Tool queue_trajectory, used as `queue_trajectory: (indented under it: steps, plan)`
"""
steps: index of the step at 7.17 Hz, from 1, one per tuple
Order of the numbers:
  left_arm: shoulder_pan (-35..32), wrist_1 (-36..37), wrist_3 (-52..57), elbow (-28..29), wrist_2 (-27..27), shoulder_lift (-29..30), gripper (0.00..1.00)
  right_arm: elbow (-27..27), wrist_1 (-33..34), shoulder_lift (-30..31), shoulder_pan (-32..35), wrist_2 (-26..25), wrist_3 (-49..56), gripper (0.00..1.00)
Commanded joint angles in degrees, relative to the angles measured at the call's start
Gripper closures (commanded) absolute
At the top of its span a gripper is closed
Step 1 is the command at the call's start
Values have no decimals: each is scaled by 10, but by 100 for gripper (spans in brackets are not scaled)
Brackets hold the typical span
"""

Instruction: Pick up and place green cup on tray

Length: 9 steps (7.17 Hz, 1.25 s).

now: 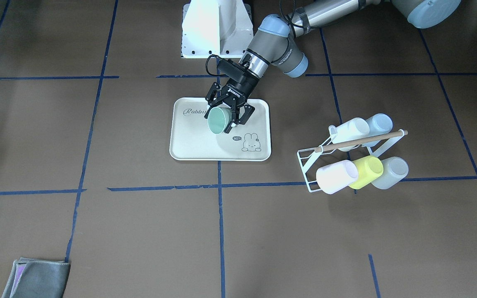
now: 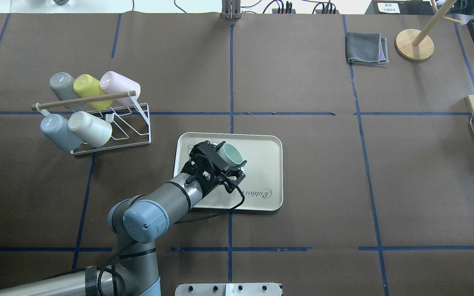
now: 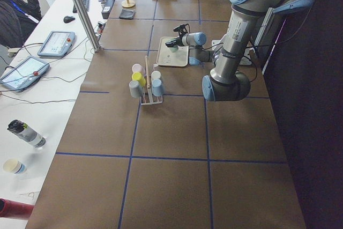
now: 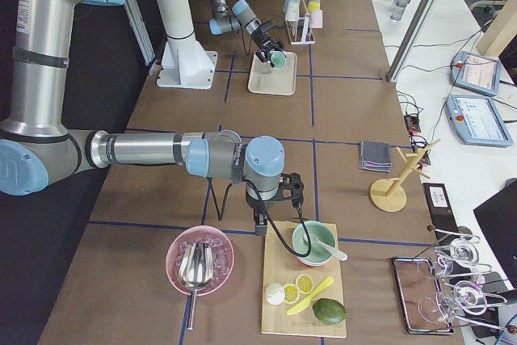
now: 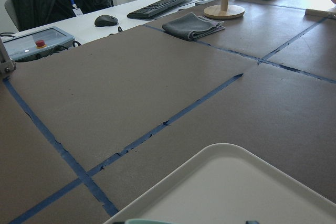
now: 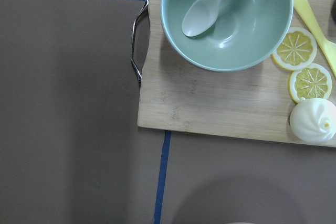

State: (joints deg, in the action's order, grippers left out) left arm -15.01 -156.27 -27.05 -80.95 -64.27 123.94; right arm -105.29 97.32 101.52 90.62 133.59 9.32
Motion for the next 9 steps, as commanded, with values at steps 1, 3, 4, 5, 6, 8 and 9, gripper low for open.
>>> queue_trajectory:
  steps: [1,3,4,5,6,8,9]
  plan:
    - [0,1,1,0,0,0,19,0,1,0,0,-1,0,0]
    - [-1,1,1,1,0,0,19,1,1,0,0,-1,0,0]
    - [0,2,1,1,0,-1,19,1,1,0,0,-1,0,0]
    - [0,2,1,1,0,-1,19,1,1,0,0,-1,0,0]
    - [-1,2,1,1,0,0,19,1,1,0,0,-1,0,0]
    - [-1,2,1,1,0,-1,17,1,1,0,0,-2,0,0]
    - [-1,2,2,1,0,-1,16,1,1,0,0,-1,1,0]
